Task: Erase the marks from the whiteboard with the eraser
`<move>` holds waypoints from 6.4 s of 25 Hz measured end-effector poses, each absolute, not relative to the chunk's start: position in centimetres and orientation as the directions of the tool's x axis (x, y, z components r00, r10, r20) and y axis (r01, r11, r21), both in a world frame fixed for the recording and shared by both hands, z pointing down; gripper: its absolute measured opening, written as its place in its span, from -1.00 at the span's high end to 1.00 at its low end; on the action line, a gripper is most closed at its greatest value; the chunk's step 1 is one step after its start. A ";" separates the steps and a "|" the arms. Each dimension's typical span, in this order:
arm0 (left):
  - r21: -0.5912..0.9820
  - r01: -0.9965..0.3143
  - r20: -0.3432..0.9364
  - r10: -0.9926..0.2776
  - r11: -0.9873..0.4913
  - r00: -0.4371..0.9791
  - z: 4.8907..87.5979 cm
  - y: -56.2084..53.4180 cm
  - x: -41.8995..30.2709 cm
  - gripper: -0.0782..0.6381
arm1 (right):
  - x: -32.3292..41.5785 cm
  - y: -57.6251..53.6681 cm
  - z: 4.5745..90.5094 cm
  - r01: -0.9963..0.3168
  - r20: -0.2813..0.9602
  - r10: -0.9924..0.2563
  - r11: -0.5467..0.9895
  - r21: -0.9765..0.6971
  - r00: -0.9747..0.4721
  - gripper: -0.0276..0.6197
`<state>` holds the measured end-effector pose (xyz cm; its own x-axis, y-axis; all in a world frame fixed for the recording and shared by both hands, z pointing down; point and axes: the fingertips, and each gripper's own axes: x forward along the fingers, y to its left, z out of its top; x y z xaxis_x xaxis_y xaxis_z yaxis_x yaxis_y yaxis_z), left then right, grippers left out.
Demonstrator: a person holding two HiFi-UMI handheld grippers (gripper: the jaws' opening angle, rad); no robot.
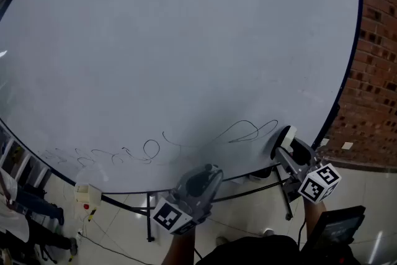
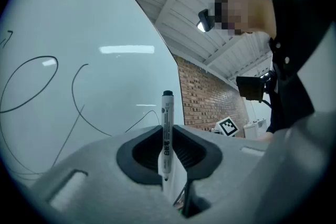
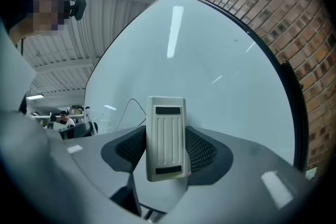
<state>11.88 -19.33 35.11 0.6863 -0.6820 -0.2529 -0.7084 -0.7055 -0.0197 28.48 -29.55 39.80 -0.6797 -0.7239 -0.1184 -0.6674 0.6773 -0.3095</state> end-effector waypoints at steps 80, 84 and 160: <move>-0.017 -0.722 -0.289 -0.688 -0.691 0.666 34.0 -19.1 6.8 0.62 | 22.7 -30.4 30.4 -0.721 -0.196 -0.730 0.681 -0.128 -0.654 0.18; -0.023 -0.716 -0.287 -0.681 -0.698 0.673 33.9 -19.3 7.3 0.62 | 22.6 -30.5 35.1 -0.717 -0.124 -0.735 0.678 -0.163 -0.667 0.18; -0.011 -0.672 -0.325 -0.633 -0.740 0.703 33.9 -17.2 3.2 0.62 | 19.4 -29.8 37.3 -0.774 -0.062 -0.796 0.602 -0.199 -0.603 0.18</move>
<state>3.21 -17.22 33.85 0.7026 -0.6331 -0.3249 -0.6721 -0.7404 -0.0109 19.45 -29.80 37.25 -0.6028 -0.7955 -0.0619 -0.7736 0.6016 -0.1989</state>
